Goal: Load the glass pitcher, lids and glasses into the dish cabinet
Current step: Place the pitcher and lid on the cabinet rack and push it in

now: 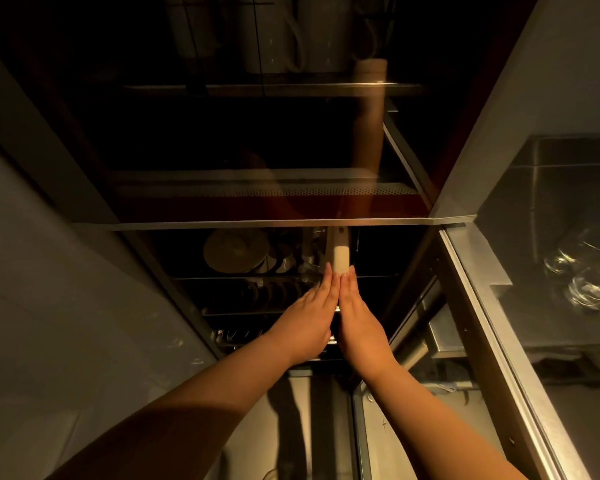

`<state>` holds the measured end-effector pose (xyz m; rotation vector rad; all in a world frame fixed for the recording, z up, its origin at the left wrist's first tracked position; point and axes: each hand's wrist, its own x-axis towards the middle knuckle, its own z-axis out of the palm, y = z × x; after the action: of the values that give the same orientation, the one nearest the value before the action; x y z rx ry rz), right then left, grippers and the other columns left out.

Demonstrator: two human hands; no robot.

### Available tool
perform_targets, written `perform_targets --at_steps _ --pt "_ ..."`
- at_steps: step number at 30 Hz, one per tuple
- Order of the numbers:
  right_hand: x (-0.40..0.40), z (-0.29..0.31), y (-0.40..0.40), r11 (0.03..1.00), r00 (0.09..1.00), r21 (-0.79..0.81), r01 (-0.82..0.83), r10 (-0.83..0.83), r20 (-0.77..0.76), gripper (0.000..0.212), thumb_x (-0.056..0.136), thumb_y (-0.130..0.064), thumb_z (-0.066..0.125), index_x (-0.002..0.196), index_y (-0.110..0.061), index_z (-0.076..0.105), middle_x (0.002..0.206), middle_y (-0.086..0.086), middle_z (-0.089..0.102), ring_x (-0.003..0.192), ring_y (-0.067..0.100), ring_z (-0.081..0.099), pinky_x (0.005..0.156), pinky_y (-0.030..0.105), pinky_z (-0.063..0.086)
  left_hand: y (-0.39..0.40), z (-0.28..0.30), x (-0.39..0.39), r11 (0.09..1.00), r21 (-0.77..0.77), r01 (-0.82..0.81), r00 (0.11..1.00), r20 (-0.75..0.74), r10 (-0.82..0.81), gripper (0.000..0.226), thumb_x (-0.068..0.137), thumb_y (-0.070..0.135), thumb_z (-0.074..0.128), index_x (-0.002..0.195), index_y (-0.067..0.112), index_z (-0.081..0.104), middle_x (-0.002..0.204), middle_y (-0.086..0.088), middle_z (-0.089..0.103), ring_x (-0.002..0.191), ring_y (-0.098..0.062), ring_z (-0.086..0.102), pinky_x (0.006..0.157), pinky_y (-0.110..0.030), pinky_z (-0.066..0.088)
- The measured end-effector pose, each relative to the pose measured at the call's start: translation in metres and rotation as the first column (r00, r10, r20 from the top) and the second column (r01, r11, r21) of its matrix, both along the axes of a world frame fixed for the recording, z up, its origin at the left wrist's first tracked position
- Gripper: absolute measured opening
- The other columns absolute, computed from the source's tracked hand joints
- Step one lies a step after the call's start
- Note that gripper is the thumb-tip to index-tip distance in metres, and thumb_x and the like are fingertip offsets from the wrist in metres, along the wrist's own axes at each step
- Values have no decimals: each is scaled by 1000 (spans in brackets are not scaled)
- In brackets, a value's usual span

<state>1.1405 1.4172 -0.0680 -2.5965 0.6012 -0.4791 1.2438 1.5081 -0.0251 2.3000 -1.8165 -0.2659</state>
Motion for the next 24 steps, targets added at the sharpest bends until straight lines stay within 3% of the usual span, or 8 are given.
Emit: perform_targets --at_steps 2,4,8,11,22,24 --pt "0 -1 2 1000 1000 -23 6 -7 -24 112 72 5 67 148 -14 -12 155 6 -20 106 25 58 64 21 49 0 -1 -2 1000 8 -13 999 47 12 87 94 17 48 145 10 -22 149 -12 -33 144 -18 -9 113 -26 -7" --pt "-2 -2 2 998 999 -61 -9 6 -54 107 73 6 66 149 -9 -8 155 10 -19 113 28 55 75 30 53 0 -1 -5 999 26 -31 995 97 28 84 95 17 46 144 6 -21 150 -15 -31 144 -21 -14 115 -28 -8" --pt "-1 -1 -3 994 993 -106 -31 19 -115 106 69 5 70 149 -4 1 156 17 -11 112 26 57 73 18 47 -2 1 -8 995 70 -74 985 163 61 83 96 16 44 142 5 -24 150 -19 -29 143 -23 -18 116 -31 -8" --pt "2 -2 -6 993 988 -113 -41 23 -153 108 69 3 71 149 -5 -1 155 18 -13 117 25 53 72 12 37 -5 2 -8 991 103 -84 977 203 62 83 96 16 44 141 4 -25 150 -20 -29 142 -25 -19 117 -33 -7" --pt "12 -3 -15 986 977 -136 -98 69 -201 111 70 -1 73 149 -7 -6 154 17 -18 139 26 26 90 16 40 -13 -2 2 985 129 -118 965 251 83 80 95 23 41 145 3 -18 154 -19 -20 143 -28 -18 118 -39 -8" --pt "13 -1 -14 990 980 -112 -90 67 -189 110 72 -2 71 149 -8 -7 155 16 -18 137 25 30 89 15 39 -14 -2 3 986 120 -112 966 245 79 79 95 23 41 145 3 -17 155 -18 -18 143 -27 -17 118 -38 -8"
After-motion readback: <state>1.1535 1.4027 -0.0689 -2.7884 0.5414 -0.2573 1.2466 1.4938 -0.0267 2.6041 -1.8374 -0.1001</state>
